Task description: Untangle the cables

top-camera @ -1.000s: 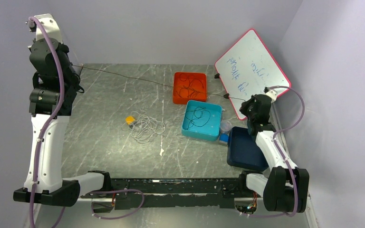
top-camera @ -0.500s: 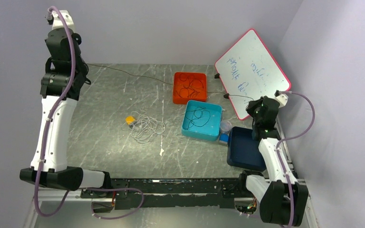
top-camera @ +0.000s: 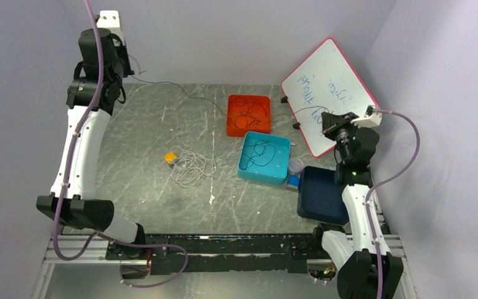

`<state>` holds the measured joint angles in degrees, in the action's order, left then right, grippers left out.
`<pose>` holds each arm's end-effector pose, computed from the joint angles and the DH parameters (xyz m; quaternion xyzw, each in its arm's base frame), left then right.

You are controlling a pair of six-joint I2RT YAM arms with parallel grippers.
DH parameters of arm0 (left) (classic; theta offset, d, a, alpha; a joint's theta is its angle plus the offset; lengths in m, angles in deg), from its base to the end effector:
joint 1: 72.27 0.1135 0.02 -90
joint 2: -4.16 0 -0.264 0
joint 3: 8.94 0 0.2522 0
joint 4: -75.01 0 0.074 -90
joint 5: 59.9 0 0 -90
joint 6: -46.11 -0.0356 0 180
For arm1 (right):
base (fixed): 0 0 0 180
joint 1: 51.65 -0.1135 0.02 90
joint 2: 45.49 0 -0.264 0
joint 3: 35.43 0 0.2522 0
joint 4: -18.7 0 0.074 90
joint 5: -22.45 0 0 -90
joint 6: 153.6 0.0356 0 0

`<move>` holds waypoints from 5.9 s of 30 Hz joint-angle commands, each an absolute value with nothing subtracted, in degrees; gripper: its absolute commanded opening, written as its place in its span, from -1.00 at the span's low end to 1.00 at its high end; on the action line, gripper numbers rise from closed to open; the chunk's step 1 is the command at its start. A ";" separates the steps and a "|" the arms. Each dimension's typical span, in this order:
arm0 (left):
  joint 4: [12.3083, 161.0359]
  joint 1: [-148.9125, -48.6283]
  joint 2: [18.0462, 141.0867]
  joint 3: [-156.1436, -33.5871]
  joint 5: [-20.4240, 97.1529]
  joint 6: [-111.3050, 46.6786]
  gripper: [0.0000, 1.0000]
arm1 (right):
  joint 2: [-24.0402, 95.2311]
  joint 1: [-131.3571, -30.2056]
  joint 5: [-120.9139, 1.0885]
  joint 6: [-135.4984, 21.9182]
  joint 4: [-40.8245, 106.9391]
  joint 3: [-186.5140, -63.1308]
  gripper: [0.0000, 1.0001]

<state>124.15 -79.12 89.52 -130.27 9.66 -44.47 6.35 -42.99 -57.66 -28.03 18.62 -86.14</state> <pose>0.3066 -0.0243 0.5003 -0.0601 0.7766 0.1054 0.6182 0.2165 -0.0268 0.3141 0.2117 0.6813 0.2222 0.6645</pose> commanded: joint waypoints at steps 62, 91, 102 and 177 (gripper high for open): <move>91.81 -94.13 128.29 -132.56 47.11 -30.61 -0.86 | 87.84 -64.50 -44.57 -38.87 29.37 -155.85 -1.00; 93.24 -93.98 123.91 -123.82 44.15 -30.62 -0.86 | 80.91 -69.84 -61.62 -51.57 40.28 -156.04 -0.06; 96.37 -94.19 127.99 -131.14 45.28 -30.23 -0.86 | 70.72 -68.01 -61.12 -50.22 39.53 -142.86 0.24; 97.54 -96.26 99.74 -101.36 34.35 -38.31 0.39 | 82.62 -69.65 -62.83 -55.18 52.18 -150.43 -0.50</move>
<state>98.86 -96.67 101.54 -101.24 35.75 -37.11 80.51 -69.57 -60.59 -54.04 49.67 -147.25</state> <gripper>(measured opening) 0.696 0.274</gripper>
